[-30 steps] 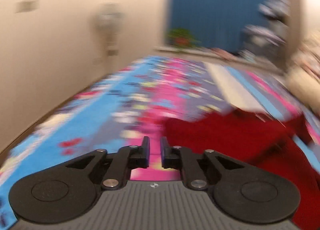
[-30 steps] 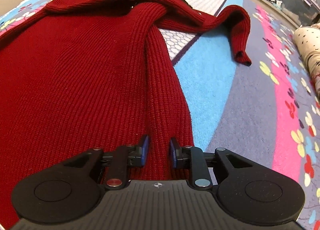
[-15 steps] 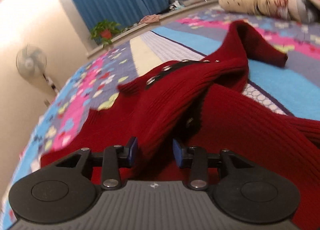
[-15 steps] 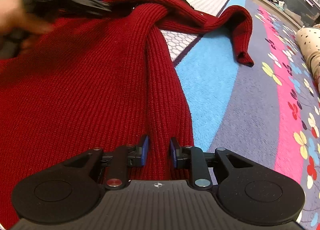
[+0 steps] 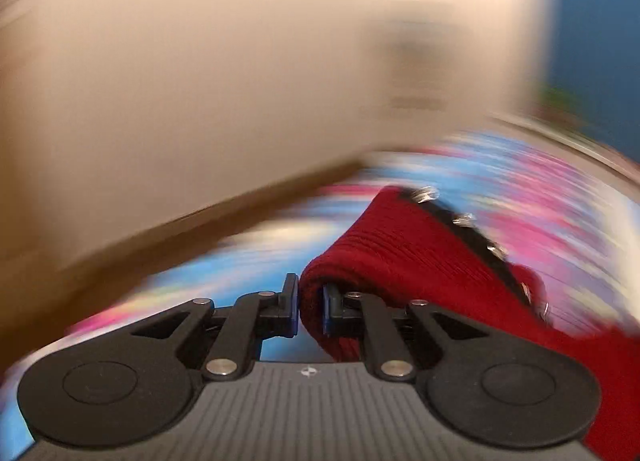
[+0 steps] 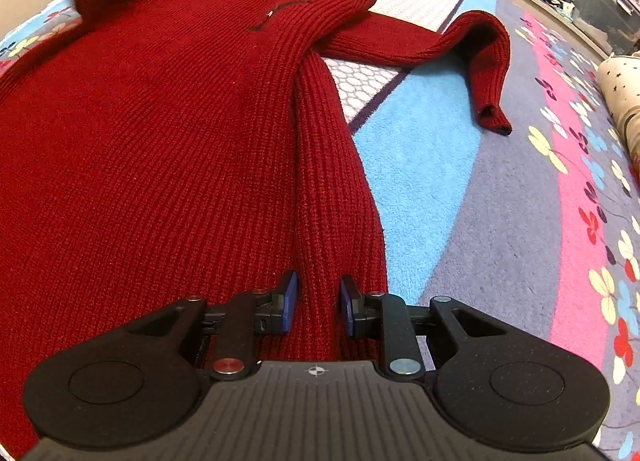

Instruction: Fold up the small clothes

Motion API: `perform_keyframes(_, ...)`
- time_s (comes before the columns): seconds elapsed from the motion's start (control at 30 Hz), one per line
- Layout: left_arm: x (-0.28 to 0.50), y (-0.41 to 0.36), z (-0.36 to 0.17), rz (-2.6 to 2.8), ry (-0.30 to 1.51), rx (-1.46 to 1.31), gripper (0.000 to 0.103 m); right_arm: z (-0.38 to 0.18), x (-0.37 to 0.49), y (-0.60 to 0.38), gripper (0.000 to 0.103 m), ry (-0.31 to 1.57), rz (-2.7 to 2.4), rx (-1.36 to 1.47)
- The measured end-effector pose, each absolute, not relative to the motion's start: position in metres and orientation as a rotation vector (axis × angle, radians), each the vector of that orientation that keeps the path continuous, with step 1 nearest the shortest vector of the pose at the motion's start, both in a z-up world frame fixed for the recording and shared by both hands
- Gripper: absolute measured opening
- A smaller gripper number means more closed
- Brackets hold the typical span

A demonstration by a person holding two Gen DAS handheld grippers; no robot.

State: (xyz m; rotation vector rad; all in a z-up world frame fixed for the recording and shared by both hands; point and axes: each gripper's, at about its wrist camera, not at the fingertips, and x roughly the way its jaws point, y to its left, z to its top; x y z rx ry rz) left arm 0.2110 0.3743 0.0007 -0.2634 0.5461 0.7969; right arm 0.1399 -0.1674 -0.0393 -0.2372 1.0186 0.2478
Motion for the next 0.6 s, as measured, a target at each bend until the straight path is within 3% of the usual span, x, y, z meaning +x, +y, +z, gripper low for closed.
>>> perform_keyframes(0.03, 0.193, 0.406, -0.006, 0.882, 0.561, -0.352, 0.032, -0.039, 0.14, -0.166, 0.025, 1.018, 0.246, -0.24)
perform_keyframes(0.1, 0.166, 0.431, -0.019, 0.991, 0.561, -0.44, 0.028, -0.039, 0.139, -0.165, 0.025, 1.013, 0.241, -0.245)
perform_keyframes(0.3, 0.179, 0.393, -0.033, 0.697, 0.572, -0.461, 0.031, -0.04, 0.132, -0.161, 0.025, 0.989, 0.224, -0.26)
perform_keyframes(0.37, 0.195, 0.368, -0.035, 0.53, 0.59, -0.377, 0.037, -0.04, 0.129, -0.161, 0.025, 0.984, 0.217, -0.249)
perform_keyframes(0.47, 0.22, 0.359, -0.057, 0.415, 0.684, -0.35, 0.039, -0.039, 0.126, -0.163, 0.025, 0.974, 0.212, -0.236)
perform_keyframes(0.53, 0.236, 0.366, -0.094, 0.501, 0.88, -0.374, 0.037, -0.037, 0.125, -0.166, 0.025, 0.972, 0.214, -0.214)
perform_keyframes(0.6, 0.239, 0.359, -0.091, 0.528, 0.856, -0.367, 0.037, -0.031, 0.127, -0.177, 0.025, 0.976, 0.215, -0.134)
